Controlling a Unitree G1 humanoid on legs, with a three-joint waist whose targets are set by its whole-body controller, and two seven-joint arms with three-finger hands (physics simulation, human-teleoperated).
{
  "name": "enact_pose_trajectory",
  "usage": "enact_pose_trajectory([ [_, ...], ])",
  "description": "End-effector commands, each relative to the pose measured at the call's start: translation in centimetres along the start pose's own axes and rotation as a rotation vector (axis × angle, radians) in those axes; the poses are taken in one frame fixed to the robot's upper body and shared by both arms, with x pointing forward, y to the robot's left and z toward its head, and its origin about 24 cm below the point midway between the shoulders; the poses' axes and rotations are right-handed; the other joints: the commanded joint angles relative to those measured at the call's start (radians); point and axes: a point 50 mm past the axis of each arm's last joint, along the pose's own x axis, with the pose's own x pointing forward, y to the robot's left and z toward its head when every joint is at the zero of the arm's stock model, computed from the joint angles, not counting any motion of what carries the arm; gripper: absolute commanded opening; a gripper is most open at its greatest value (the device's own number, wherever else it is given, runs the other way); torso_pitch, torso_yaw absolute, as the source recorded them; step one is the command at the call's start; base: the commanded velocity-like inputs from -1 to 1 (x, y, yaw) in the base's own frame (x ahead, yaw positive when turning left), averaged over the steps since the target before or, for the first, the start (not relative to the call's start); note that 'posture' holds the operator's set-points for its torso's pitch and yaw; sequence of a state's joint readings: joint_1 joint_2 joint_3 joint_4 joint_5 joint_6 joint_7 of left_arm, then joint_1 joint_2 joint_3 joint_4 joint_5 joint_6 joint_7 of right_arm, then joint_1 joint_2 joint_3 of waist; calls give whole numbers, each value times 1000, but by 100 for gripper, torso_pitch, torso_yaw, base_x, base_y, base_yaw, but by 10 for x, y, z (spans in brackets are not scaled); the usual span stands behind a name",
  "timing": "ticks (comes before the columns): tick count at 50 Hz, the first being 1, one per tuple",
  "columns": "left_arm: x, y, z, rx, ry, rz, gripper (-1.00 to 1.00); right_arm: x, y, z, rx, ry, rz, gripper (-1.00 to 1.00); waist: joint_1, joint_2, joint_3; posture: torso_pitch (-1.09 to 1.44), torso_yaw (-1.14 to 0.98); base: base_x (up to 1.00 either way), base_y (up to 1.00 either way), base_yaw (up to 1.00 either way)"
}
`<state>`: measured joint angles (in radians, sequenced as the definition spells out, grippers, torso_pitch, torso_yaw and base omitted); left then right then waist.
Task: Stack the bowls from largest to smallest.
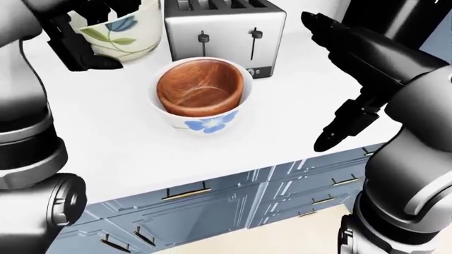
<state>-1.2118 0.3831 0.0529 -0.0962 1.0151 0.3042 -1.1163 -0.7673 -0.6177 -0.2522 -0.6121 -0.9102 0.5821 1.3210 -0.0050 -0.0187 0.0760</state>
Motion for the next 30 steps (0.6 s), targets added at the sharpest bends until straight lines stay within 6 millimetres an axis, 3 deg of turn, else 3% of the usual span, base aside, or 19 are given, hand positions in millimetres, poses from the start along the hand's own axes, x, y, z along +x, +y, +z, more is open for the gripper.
enact_pose_trajectory([
  [1, -8, 11, 10, 24, -25, 68, -100, -5, -9, 2, -14, -5, -65, 100, 1, -4, -26, 0, 0, 0, 0, 0],
  [9, -16, 3, 32, 52, -95, 64, -100, -5, -6, 2, -11, -5, -63, 100, 3, -12, -26, 0, 0, 0, 0, 0],
  [30, 4, -32, 71, 27, -195, 36, -100, -3, 1, -4, 1, 2, -59, 100, 10, -27, -31, 0, 0, 0, 0, 0],
])
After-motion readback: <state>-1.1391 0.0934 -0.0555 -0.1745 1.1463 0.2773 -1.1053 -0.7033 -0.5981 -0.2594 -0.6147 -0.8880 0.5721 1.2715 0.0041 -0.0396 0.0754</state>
